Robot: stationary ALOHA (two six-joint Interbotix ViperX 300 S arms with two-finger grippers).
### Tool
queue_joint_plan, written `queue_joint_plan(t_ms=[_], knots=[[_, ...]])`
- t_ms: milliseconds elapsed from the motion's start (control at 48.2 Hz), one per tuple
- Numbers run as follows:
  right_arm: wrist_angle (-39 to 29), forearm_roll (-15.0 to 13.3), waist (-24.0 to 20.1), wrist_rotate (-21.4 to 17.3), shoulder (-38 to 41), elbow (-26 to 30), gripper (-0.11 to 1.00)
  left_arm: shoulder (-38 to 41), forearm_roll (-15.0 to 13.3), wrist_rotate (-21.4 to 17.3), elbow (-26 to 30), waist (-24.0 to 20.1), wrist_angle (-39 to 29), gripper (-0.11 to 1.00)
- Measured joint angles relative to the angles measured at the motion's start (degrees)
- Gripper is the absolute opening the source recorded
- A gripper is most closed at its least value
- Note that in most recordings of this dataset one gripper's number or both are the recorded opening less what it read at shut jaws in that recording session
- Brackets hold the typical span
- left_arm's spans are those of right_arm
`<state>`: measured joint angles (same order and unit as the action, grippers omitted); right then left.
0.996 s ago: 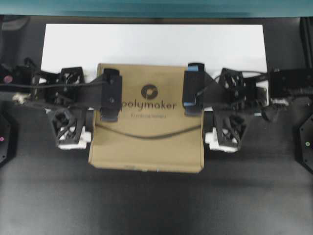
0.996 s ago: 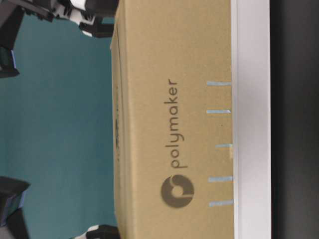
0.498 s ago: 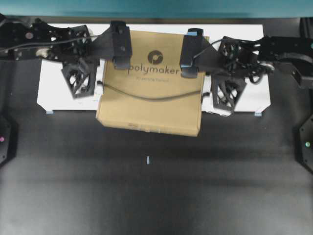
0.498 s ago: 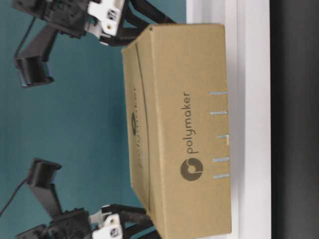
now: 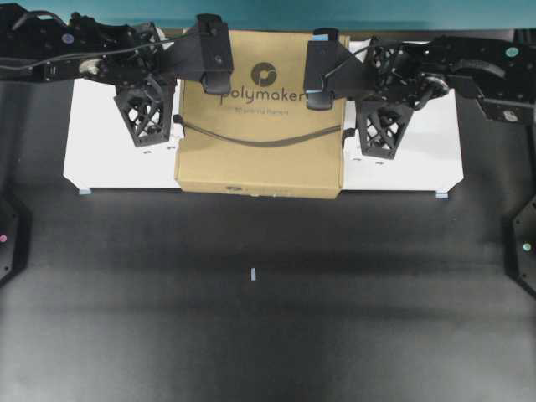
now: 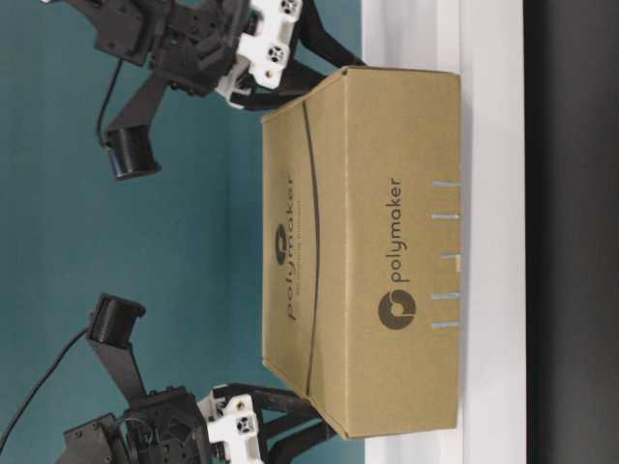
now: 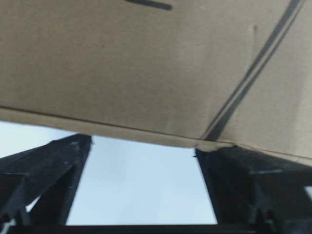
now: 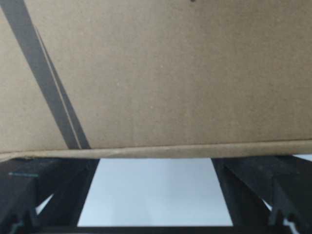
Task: Place the cardboard box on the stand after clamping it between your arms.
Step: 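Lift the clamped box and carry it back over the white stand, then lower the box onto the stand and spread both grippers apart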
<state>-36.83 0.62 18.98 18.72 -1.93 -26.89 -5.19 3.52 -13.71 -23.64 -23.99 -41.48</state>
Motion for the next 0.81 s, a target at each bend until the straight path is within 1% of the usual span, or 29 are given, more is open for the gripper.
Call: queue_joint_plan(t_ms=[270, 519, 644, 810], knots=[[3.43, 0.26, 2.29, 3.6, 1.41, 0.0, 0.83, 0.62, 0.0, -0.09, -0.7, -3.34, 2.72, 0.83], [4.22, 0.62, 3.78, 8.09, 2.37, 0.26, 0.83, 0.0, -0.09, 0.0, -2.9, -4.04, 5.45, 0.83], [5.19, 0.62, 4.48, 8.88, 2.37, 0.26, 0.83, -0.88, -0.09, 0.0, -4.66, -4.48, 6.59, 0.83], [7.12, 0.62, 5.01, 8.88, 2.46, -0.09, 0.83, -2.29, -0.35, 0.09, -7.03, -5.54, 7.82, 0.82]])
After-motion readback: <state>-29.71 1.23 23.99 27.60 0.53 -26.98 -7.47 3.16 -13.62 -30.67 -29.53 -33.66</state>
